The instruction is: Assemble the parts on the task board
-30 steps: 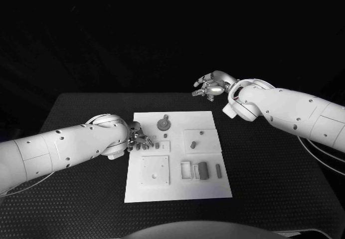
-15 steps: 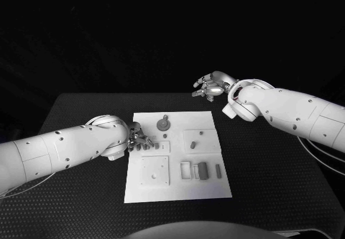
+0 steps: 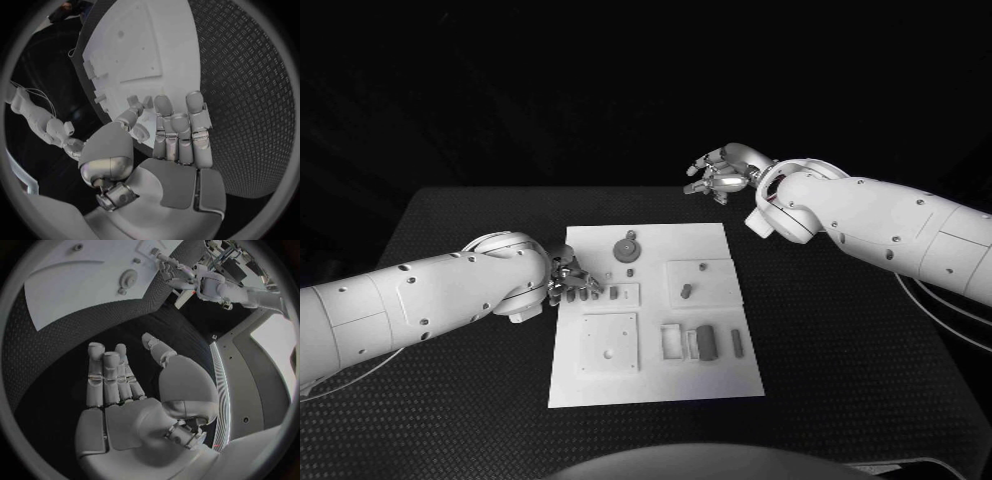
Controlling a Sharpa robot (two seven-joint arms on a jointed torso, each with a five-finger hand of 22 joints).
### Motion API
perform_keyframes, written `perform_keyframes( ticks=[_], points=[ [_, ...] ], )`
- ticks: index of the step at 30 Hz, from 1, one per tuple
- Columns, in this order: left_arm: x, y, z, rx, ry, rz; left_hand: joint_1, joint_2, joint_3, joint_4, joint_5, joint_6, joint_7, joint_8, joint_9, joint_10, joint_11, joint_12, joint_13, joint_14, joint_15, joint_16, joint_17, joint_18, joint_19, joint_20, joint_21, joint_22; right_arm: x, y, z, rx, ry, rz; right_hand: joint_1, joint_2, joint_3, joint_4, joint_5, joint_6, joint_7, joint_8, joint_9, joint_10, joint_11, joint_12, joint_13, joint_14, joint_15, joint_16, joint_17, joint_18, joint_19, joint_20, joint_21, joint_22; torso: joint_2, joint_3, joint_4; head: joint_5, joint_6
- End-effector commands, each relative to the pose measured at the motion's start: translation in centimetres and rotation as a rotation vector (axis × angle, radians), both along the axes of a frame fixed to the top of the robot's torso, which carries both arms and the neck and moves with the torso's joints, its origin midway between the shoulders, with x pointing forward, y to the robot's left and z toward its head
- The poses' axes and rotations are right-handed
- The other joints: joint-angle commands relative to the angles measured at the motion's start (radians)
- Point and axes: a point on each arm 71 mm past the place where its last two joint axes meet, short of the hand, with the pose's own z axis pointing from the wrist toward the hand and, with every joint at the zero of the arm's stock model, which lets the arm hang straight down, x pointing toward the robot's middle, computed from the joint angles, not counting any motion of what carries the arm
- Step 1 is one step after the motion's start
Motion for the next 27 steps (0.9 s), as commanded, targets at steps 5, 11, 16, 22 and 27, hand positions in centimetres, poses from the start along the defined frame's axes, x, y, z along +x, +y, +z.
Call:
perform_keyframes(
  ticks=[5, 11, 16, 22, 27],
  points=[
    [0.1, 0.3, 0.2, -0.048, -0.033, 0.02, -0.008, -0.02, 0.001, 0.023, -0.078, -0.007, 0.006, -0.003, -0.001, -0.009, -0.002, 0.007, 0.0, -0.005, -0.004, 0.004, -0.001, 0.0, -0.006, -0.004, -0.007, 0.021, -0.1, 0.0, -0.2, -0.002, 0.006, 0.011, -0.006, 0.003, -0.003, -0.004, 0.003, -0.001, 0.045, 0.006, -0.002, -0.008, 0.002, 0.006, -0.002, -0.007, -0.001, -0.001, -0.001, 0.057, -0.004, -0.006, -0.005, 0.016, 0.0, -0.0008, 0.0005, -0.004, -0.001],
    [1.0, 1.1, 2.0, -0.269, -0.069, 0.113, -0.009, -0.075, 0.032, 0.096, -0.128, -0.06, 0.025, -0.026, -0.007, -0.063, 0.02, -0.013, -0.008, -0.048, 0.014, -0.025, -0.017, -0.006, -0.05, 0.01, -0.038, 0.014, -0.1, -0.2, -0.3, -0.003, 0.007, 0.007, -0.005, 0.003, -0.003, -0.005, 0.003, -0.001, 0.045, 0.006, -0.002, -0.008, 0.002, 0.006, -0.002, -0.007, -0.001, -0.001, -0.002, 0.057, -0.004, -0.006, -0.006, 0.016, -0.001, 0.0013, -0.0003, -0.004, 0.005],
    [2.1, 1.4, 3.8, -0.442, -0.165, 0.161, 0.042, -0.053, 0.02, 0.067, -0.127, -0.171, 0.089, -0.066, -0.011, -0.209, 0.09, -0.111, -0.058, -0.185, 0.087, -0.132, -0.068, -0.013, -0.191, 0.081, -0.144, -0.025, -0.1, -0.2, -0.3, -0.003, 0.007, 0.006, -0.005, 0.003, -0.002, -0.005, 0.003, -0.001, 0.045, 0.006, -0.002, -0.008, 0.002, 0.006, -0.003, -0.007, -0.001, -0.001, -0.002, 0.057, -0.004, -0.006, -0.006, 0.016, -0.001, 0.0014, 0.0016, -0.006, 0.01],
    [2.9, 1.4, 4.8, -0.535, -0.293, 0.138, 0.128, -0.013, 0.022, -0.016, -0.112, -0.207, 0.112, -0.069, -0.012, -0.265, 0.142, -0.226, -0.137, -0.248, 0.148, -0.261, -0.124, -0.013, -0.259, 0.142, -0.253, -0.102, -0.1, -0.1, -0.4, -0.003, 0.01, 0.008, -0.005, 0.003, -0.002, -0.005, 0.003, -0.001, 0.045, 0.006, -0.002, -0.009, 0.002, 0.006, -0.003, -0.007, -0.001, -0.001, -0.002, 0.057, -0.004, -0.006, -0.006, 0.016, 0.0, 0.0019, -0.0001, -0.004, 0.014],
    [2.8, -0.4, 5.5, -0.4, -0.442, -0.12, 0.227, 0.036, 0.062, -0.101, -0.052, -0.226, 0.119, -0.075, -0.015, -0.316, 0.179, -0.288, -0.18, -0.296, 0.196, -0.352, -0.16, -0.014, -0.31, 0.184, -0.312, -0.145, -0.1, -0.2, -0.4, -0.004, 0.011, 0.007, -0.004, 0.004, -0.002, -0.006, 0.003, -0.001, 0.045, 0.007, -0.002, -0.009, 0.002, 0.006, -0.003, -0.007, -0.001, -0.001, -0.002, 0.057, -0.004, -0.006, -0.006, 0.016, 0.0, 0.0014, -0.0002, -0.004, 0.015]
  ],
)
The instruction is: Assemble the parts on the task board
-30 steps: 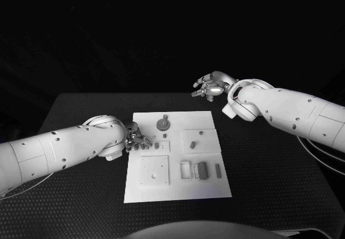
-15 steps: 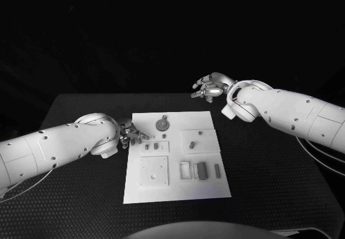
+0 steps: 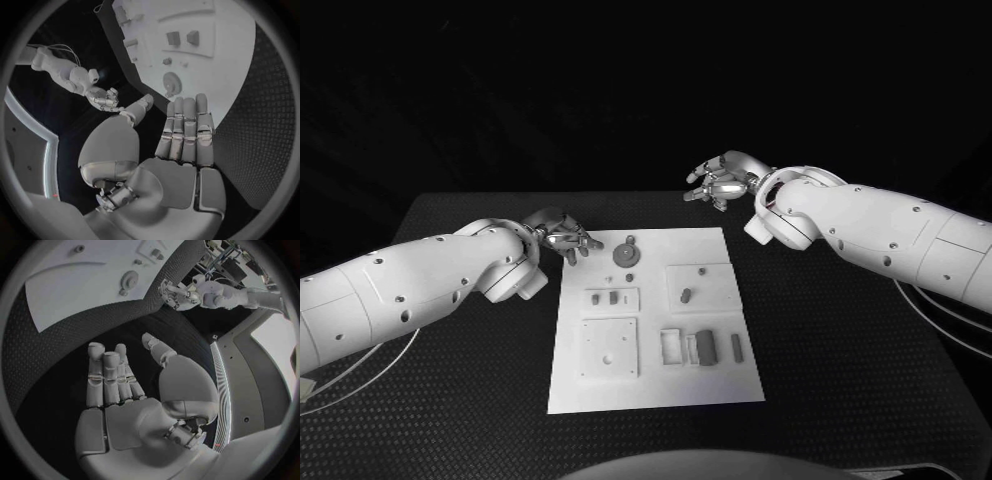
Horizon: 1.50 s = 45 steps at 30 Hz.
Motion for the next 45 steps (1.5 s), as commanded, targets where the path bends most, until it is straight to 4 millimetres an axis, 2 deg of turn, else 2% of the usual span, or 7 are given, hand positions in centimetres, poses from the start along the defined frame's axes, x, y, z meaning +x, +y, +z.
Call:
perform_keyframes(
  ticks=[1, 3, 7, 13, 19, 24, 45],
  points=[
    [0.0, -2.1, 1.4, 0.111, -0.282, -0.202, 0.041, 0.011, 0.011, -0.049, 0.013, -0.009, -0.01, -0.005, -0.002, -0.018, 0.021, -0.038, -0.031, -0.029, 0.04, -0.078, -0.029, -0.014, -0.037, 0.034, -0.049, -0.038, 0.0, 0.0, 0.0, -0.002, 0.003, 0.011, -0.004, 0.004, -0.002, -0.006, 0.003, -0.001, 0.045, 0.007, -0.001, -0.009, 0.002, 0.006, -0.002, -0.007, -0.001, -0.001, -0.002, 0.057, -0.004, -0.006, -0.006, 0.016, 0.0, -0.0006, -0.0003, 0.001, 0.001],
    [-0.2, -2.5, 1.4, 0.149, -0.334, -0.241, 0.06, 0.004, 0.013, -0.071, 0.01, -0.014, -0.016, -0.007, -0.005, -0.007, 0.025, -0.065, -0.058, -0.018, 0.06, -0.131, -0.044, -0.001, -0.037, 0.048, -0.076, -0.069, 0.0, 0.1, 0.0, -0.002, 0.003, 0.011, -0.003, 0.004, -0.002, -0.006, 0.003, -0.001, 0.045, 0.007, -0.001, -0.009, 0.001, 0.007, -0.002, -0.007, -0.001, -0.001, -0.002, 0.057, -0.004, -0.006, -0.006, 0.016, 0.0, -0.0009, -0.0005, 0.001, 0.003],
    [-0.9, -4.0, 1.2, 0.264, -0.482, -0.372, 0.122, -0.02, 0.021, -0.104, 0.011, -0.015, -0.032, -0.012, -0.02, 0.018, 0.022, -0.139, -0.112, 0.013, 0.061, -0.191, -0.04, 0.005, -0.025, 0.061, -0.084, -0.112, 0.0, 0.1, -0.1, -0.002, 0.004, 0.012, -0.003, 0.004, -0.001, -0.007, 0.003, -0.001, 0.045, 0.007, -0.001, -0.009, 0.001, 0.007, -0.002, -0.007, -0.001, -0.001, -0.002, 0.057, -0.004, -0.006, -0.006, 0.016, 0.001, -0.0019, -0.0009, 0.002, 0.006],
    [-1.5, -5.6, 0.5, 0.36, -0.599, -0.515, 0.177, -0.037, 0.022, -0.103, 0.002, -0.024, -0.045, -0.023, -0.037, 0.025, 0.024, -0.225, -0.158, 0.059, 0.049, -0.228, -0.011, 0.007, 0.008, 0.053, -0.08, -0.145, 0.0, 0.2, -0.1, -0.002, 0.006, 0.016, -0.003, 0.005, -0.001, -0.007, 0.003, -0.001, 0.045, 0.007, -0.002, -0.009, 0.001, 0.007, -0.002, -0.007, -0.001, -0.001, -0.002, 0.057, -0.004, -0.006, -0.006, 0.016, 0.001, -0.0019, -0.0016, 0.002, 0.01],
    [-2.0, -7.4, -0.2, 0.412, -0.633, -0.597, 0.179, -0.056, -0.016, -0.096, -0.006, -0.003, -0.042, -0.02, -0.046, 0.087, 0.002, -0.245, -0.165, 0.221, -0.013, -0.114, 0.102, 0.036, 0.193, -0.008, 0.008, -0.102, 0.0, 0.3, -0.2, -0.002, 0.009, 0.019, -0.003, 0.006, -0.001, -0.007, 0.003, -0.001, 0.045, 0.007, -0.002, -0.009, 0.001, 0.007, -0.002, -0.007, -0.001, 0.0, -0.002, 0.057, -0.003, -0.006, -0.006, 0.016, 0.001, -0.0021, -0.002, 0.002, 0.011],
    [-2.2, -7.8, -0.7, 0.416, -0.606, -0.616, 0.188, -0.057, -0.037, -0.096, -0.005, 0.02, -0.032, -0.02, -0.058, 0.148, -0.018, -0.244, -0.149, 0.25, -0.035, -0.006, 0.198, 0.046, 0.254, -0.034, 0.072, -0.027, 0.0, 0.5, -0.2, -0.004, 0.008, 0.024, -0.003, 0.007, -0.001, -0.007, 0.003, -0.001, 0.045, 0.007, -0.002, -0.009, 0.001, 0.008, -0.003, -0.007, -0.001, 0.0, -0.002, 0.057, -0.003, -0.006, -0.006, 0.016, 0.002, -0.0011, -0.0033, 0.003, 0.012],
    [-1.5, -8.2, -2.4, 0.503, -0.549, -0.629, 0.184, -0.055, -0.032, -0.093, 0.0, -0.009, -0.036, -0.057, -0.11, 0.087, -0.003, -0.358, -0.173, 0.274, -0.022, 0.054, 0.256, 0.079, 0.273, -0.025, 0.122, 0.089, -0.1, 0.7, -0.2, -0.004, 0.008, 0.026, -0.003, 0.008, -0.001, -0.007, 0.003, -0.001, 0.045, 0.008, -0.002, -0.008, 0.001, 0.01, -0.003, -0.006, -0.001, 0.001, -0.002, 0.057, -0.002, -0.006, -0.006, 0.016, 0.004, -0.0023, -0.0032, -0.007, 0.011]
  ],
)
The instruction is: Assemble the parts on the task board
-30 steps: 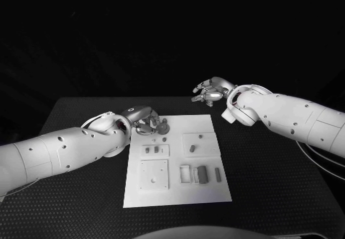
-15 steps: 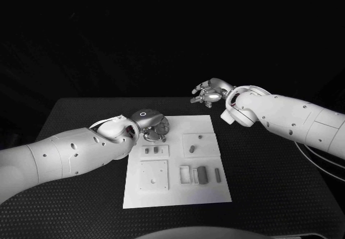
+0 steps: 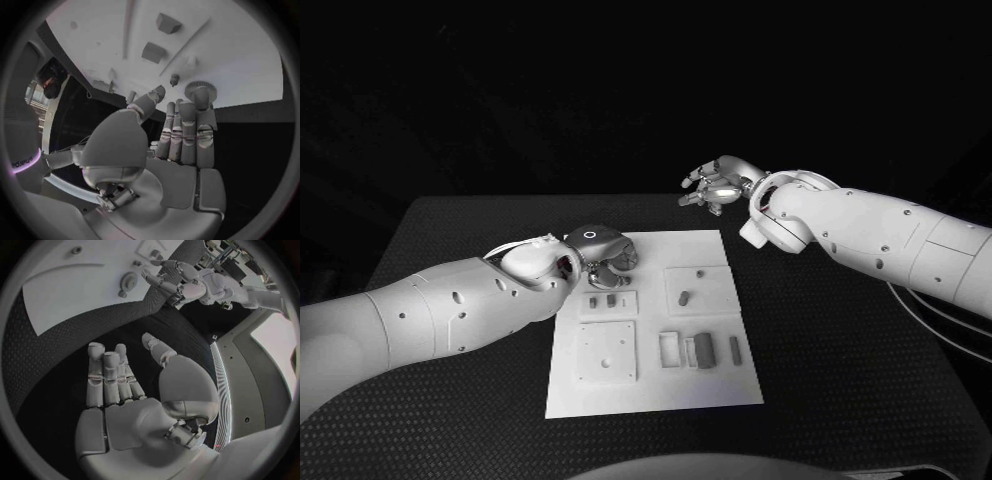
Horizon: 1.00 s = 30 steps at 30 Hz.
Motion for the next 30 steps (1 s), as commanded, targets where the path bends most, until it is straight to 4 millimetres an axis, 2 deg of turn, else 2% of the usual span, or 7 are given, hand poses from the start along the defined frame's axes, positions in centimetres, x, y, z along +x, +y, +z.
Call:
perform_keyframes(
  ticks=[1, 9, 14, 30],
  points=[
    [0.1, -0.1, -0.1, 0.021, -0.011, -0.006, -0.001, -0.003, 0.0, 0.003, 0.008, -0.007, 0.0, -0.006, -0.005, -0.016, 0.004, -0.011, -0.005, 0.013, 0.001, 0.008, -0.002, 0.065, 0.005, 0.005, 0.006, 0.009, -0.1, 0.1, 0.0, -0.004, 0.002, 0.015, -0.003, 0.007, -0.001, -0.007, 0.003, -0.001, 0.045, 0.004, -0.001, -0.004, -0.002, 0.005, -0.001, -0.006, -0.001, 0.001, -0.002, 0.057, -0.002, -0.006, -0.006, 0.016, 0.002, -0.0012, -0.0004, -0.003, 0.002],
    [0.4, -0.2, -0.7, 0.036, 0.001, 0.006, 0.001, -0.006, 0.004, 0.008, 0.01, -0.013, -0.003, -0.007, -0.015, -0.029, 0.003, -0.018, -0.02, 0.039, 0.0, 0.034, -0.002, 0.077, 0.027, 0.004, 0.022, 0.039, -0.2, 0.1, 0.0, -0.004, 0.001, 0.016, -0.003, 0.007, -0.002, -0.007, 0.003, -0.001, 0.045, 0.004, -0.002, -0.004, -0.002, 0.006, -0.002, -0.006, -0.001, 0.001, -0.002, 0.057, -0.002, -0.006, -0.006, 0.016, 0.004, -0.0029, -0.0017, -0.005, -0.002],
    [0.6, 0.1, -1.1, 0.044, 0.007, 0.013, 0.001, -0.005, 0.002, 0.011, 0.01, -0.016, -0.003, -0.006, -0.021, -0.031, 0.002, -0.017, -0.028, 0.058, -0.001, 0.064, 0.005, 0.086, 0.045, 0.003, 0.036, 0.06, -0.2, 0.0, 0.1, -0.004, 0.0, 0.014, -0.003, 0.007, -0.002, -0.007, 0.003, -0.001, 0.045, 0.004, -0.002, -0.004, -0.002, 0.006, -0.002, -0.006, -0.001, 0.001, -0.002, 0.057, -0.002, -0.006, -0.006, 0.016, 0.004, -0.0027, -0.0006, -0.006, -0.004],
    [0.5, -0.4, -2.1, 0.055, 0.029, 0.007, 0.008, 0.017, 0.004, 0.008, 0.016, 0.01, 0.004, 0.011, -0.026, 0.012, -0.005, -0.008, -0.03, 0.085, -0.008, 0.101, 0.005, 0.097, 0.072, -0.002, 0.065, 0.068, -0.3, 0.1, 0.1, -0.004, 0.0, 0.017, -0.003, 0.007, -0.002, -0.008, 0.003, -0.001, 0.045, 0.005, -0.002, -0.004, -0.002, 0.007, -0.003, -0.005, -0.001, 0.001, -0.002, 0.057, -0.001, -0.006, -0.006, 0.016, 0.002, -0.0014, -0.0002, -0.012, -0.011]
  ],
)
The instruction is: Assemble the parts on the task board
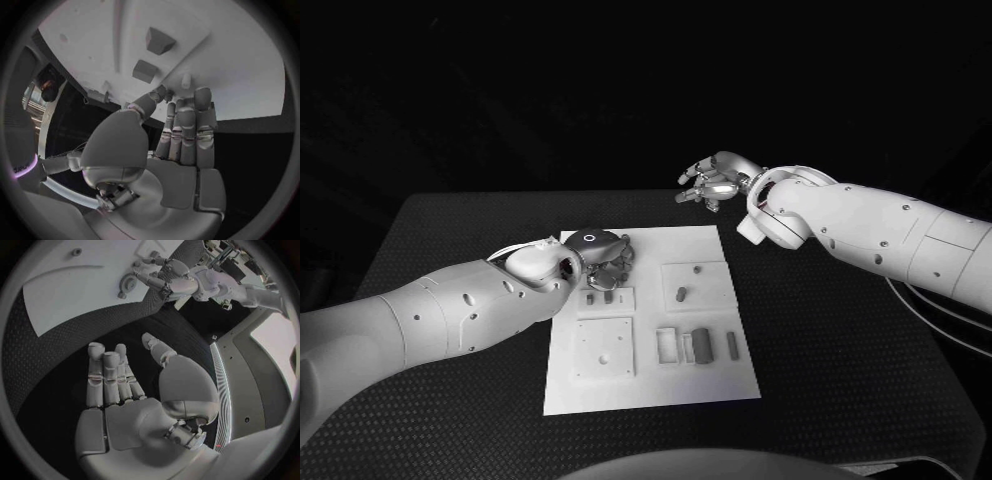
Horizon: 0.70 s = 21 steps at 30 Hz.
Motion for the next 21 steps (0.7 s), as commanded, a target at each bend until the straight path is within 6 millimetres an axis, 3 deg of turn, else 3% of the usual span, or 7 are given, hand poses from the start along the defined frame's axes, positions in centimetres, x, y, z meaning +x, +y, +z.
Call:
perform_keyframes(
  ticks=[1, 21],
  points=[
    [-0.1, -0.18, -0.16, 0.007, 0.005, -0.014, 0.001, 0.012, 0.003, 0.001, 0.006, 0.008, 0.001, 0.005, -0.002, 0.008, -0.001, 0.007, 0.0, 0.008, 0.001, 0.004, -0.001, 0.087, 0.009, 0.0, 0.007, 0.025, -0.04, 0.08, 0.0, -0.005, 0.0, 0.011, -0.003, 0.007, 0.001, -0.005, 0.003, 0.002, 0.045, 0.005, -0.001, -0.004, -0.002, 0.003, -0.002, -0.005, -0.001, 0.001, -0.001, 0.057, -0.001, -0.006, -0.006, 0.016, -0.001, 0.0006, 0.0003, -0.003, -0.001],
    [0.01, -0.23, -0.64, 0.004, 0.007, -0.004, -0.001, 0.045, 0.014, 0.009, 0.008, 0.018, 0.007, 0.011, -0.009, 0.03, -0.004, 0.006, 0.0, 0.014, -0.002, 0.014, -0.009, 0.087, 0.012, -0.003, 0.021, 0.025, -0.07, 0.24, 0.01, -0.004, 0.0, 0.014, -0.004, 0.008, 0.001, -0.005, 0.003, 0.003, 0.045, 0.005, -0.002, -0.004, -0.002, 0.005, -0.003, -0.005, -0.001, 0.002, -0.002, 0.057, -0.001, -0.006, -0.006, 0.016, -0.001, 0.0007, 0.0015, -0.008, -0.002]
  ],
)
